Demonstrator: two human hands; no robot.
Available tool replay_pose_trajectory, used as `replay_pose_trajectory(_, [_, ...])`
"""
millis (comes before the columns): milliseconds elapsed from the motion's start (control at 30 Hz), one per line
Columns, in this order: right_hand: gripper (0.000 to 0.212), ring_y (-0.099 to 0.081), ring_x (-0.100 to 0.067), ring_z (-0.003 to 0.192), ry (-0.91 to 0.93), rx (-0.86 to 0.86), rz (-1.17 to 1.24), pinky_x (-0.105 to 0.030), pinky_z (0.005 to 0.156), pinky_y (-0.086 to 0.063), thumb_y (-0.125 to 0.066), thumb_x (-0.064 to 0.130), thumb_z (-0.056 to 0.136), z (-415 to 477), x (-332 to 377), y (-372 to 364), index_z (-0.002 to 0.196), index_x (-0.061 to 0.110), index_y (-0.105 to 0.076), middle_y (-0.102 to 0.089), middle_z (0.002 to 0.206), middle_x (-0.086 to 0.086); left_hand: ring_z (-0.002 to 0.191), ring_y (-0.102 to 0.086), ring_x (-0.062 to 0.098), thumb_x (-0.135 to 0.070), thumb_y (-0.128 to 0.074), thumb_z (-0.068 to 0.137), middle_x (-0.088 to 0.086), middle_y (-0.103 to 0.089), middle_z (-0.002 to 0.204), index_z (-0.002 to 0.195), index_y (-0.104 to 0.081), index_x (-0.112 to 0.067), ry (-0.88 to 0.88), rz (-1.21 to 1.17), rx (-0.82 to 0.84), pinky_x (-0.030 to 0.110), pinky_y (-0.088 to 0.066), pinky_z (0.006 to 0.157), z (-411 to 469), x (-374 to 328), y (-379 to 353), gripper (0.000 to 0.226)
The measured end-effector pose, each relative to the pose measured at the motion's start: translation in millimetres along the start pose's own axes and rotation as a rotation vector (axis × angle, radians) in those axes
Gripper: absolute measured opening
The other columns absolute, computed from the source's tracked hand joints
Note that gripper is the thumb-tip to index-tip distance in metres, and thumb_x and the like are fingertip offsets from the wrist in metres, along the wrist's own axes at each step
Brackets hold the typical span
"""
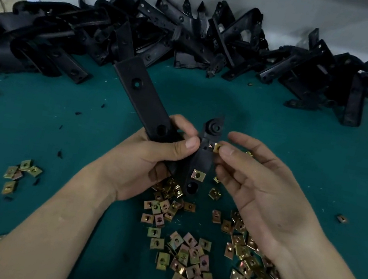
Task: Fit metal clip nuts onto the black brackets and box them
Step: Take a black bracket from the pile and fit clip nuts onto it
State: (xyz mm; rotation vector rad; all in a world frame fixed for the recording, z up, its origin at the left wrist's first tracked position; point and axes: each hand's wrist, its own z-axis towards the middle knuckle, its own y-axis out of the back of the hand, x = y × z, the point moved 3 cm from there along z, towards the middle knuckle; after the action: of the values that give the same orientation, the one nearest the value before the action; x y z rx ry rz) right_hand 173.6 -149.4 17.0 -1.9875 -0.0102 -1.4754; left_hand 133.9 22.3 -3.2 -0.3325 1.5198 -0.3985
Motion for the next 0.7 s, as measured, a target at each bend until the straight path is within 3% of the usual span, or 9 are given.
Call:
replay_pose_trajectory(267, [0.047, -0.072, -0.014, 0.089, -0.014, -0.016, 0.0, -0.021, 0.076, -0.058, -0.081, 0.02, 0.063, -2.1, -3.8, -2.7, 0.107, 0.01, -0.068, -0.077, 0.101, -0.009, 0.079, -0.07, 0.019, -0.018, -0.074, 0.079, 0.005, -0.069, 0.084, 0.079, -0.066, -0.018, -0.035, 0.021, 0.027, 0.027, -0.057, 0.066, 0.5, -0.1, -3.1, 0.008])
replay_pose_trajectory(433, [0.051, -0.072, -0.02, 0.101, -0.034, -0.038, -0.088, -0.027, 0.091, -0.059, -0.08, 0.025, 0.063, -7.1, -8.0, -6.0, 0.108, 0.006, -0.07, -0.075, 0.11, -0.013, 0.083, -0.065, 0.024, -0.014, -0.074, 0.081, 0.011, -0.062, 0.087, 0.081, -0.065, -0.015, -0.076, 0.12, -0.01, 0.029, -0.056, 0.071, 2.0, 3.5, -3.6, 0.009])
replay_pose_trajectory(700, [0.029, -0.073, -0.017, 0.097, 0.011, -0.013, -0.094, -0.025, 0.087, -0.058, -0.077, 0.02, 0.072, -3.1, -5.5, -4.7, 0.101, 0.013, -0.078, -0.077, 0.105, -0.007, 0.077, -0.067, 0.022, -0.016, -0.076, 0.079, 0.009, -0.066, 0.084, 0.082, -0.067, -0.017, -0.065, 0.071, -0.028, 0.032, -0.058, 0.066, 3.3, 1.9, -3.4, 0.01])
